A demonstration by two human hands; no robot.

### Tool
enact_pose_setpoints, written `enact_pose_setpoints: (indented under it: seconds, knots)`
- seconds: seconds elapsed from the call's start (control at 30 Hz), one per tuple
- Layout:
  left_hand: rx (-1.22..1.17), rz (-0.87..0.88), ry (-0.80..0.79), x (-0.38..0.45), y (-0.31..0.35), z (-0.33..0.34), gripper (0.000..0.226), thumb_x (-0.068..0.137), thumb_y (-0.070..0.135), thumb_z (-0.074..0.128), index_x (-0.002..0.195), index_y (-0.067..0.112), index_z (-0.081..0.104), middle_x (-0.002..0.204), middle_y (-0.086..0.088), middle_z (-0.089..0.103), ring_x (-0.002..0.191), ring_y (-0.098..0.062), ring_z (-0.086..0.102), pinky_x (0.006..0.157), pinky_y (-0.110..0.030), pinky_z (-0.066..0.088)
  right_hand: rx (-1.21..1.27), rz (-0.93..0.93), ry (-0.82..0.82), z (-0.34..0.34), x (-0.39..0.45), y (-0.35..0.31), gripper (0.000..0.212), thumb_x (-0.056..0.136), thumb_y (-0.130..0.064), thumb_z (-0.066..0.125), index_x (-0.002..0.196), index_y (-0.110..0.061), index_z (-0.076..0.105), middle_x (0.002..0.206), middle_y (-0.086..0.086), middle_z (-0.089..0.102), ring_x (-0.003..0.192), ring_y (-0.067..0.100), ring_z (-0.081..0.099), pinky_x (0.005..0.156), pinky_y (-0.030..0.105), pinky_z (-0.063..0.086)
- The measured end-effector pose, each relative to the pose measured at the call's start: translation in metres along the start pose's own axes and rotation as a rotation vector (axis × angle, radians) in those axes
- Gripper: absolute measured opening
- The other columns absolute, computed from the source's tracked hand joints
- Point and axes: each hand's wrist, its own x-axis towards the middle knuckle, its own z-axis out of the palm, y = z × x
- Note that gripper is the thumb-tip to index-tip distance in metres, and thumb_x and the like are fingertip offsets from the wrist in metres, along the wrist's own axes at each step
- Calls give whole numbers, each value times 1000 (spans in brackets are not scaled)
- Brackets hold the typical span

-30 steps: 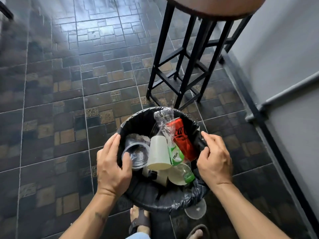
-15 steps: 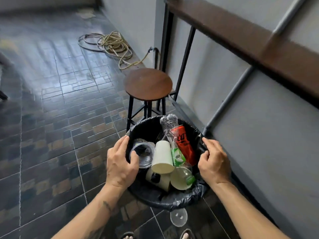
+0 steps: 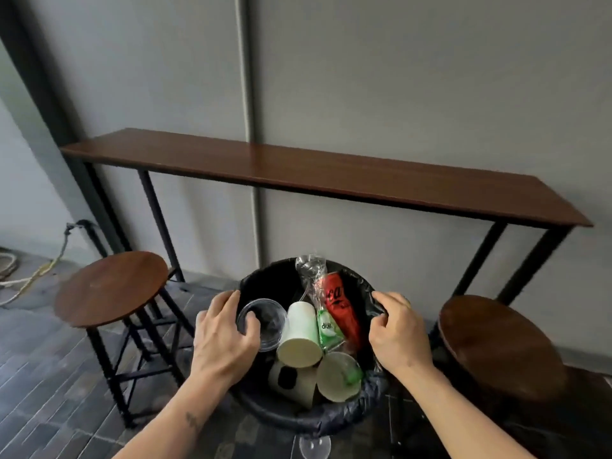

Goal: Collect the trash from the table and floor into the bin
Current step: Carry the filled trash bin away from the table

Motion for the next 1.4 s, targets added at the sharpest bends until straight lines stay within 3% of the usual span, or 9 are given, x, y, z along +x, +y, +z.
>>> enact_pose_setpoints:
  seconds: [0.2,0.4,0.67,0.87,1.07,1.13,1.27,1.4]
  knots:
    - [-68,180,-118,-10,86,39,38,91,31,53,124,15,61,131,-3,57,111,-31,53,100,-38,37,-71,198,146,-81,-28,55,45,87,-6,54,130,-15,62,132,0,60,122,22,55,103,35,42]
    - [-153,324,-232,-30,175,91,42,83,39,42,114,20,63,119,-1,61,101,-29,57,92,-38,43,-98,368,292,-158,-54,119,43,87,-8,56,128,-18,64,131,-1,60,121,22,56,101,36,43]
    - [-283,476,-322,-80,332,167,40,85,38,38,110,21,65,113,3,60,95,-18,55,93,-43,46,-152,469,407,-278,-65,242,42,84,-9,57,122,-21,68,125,-2,65,113,22,59,96,34,46]
    - [-320,494,-347,-115,449,242,41,84,42,36,110,27,64,114,5,59,99,-20,55,91,-43,48,-170,474,472,-373,-52,346,41,82,-7,57,120,-20,69,124,0,66,114,24,60,99,37,47]
    - [-307,481,-390,-141,536,300,38,87,37,43,112,19,65,115,0,61,99,-22,58,95,-46,47,-205,483,479,-445,-31,419,41,82,-8,57,119,-21,69,124,-1,65,112,25,60,97,36,47]
    - [-306,484,-414,-143,559,320,34,88,38,44,108,21,65,113,1,61,98,-21,58,93,-45,50,-191,506,467,-459,-24,442,41,83,-10,56,120,-23,69,125,-2,65,113,25,60,98,37,48]
    - [-277,473,-446,-136,594,361,51,82,49,37,115,21,64,115,2,61,99,-25,58,87,-45,53,-151,554,451,-474,-8,486,42,83,-11,57,120,-26,69,129,-1,64,117,25,59,101,39,47]
    - [-285,476,-458,-126,621,402,53,85,46,42,125,16,61,124,0,60,109,-27,56,93,-44,50,-148,586,454,-475,14,521,41,83,-8,58,120,-22,70,126,-3,65,113,22,61,97,33,46]
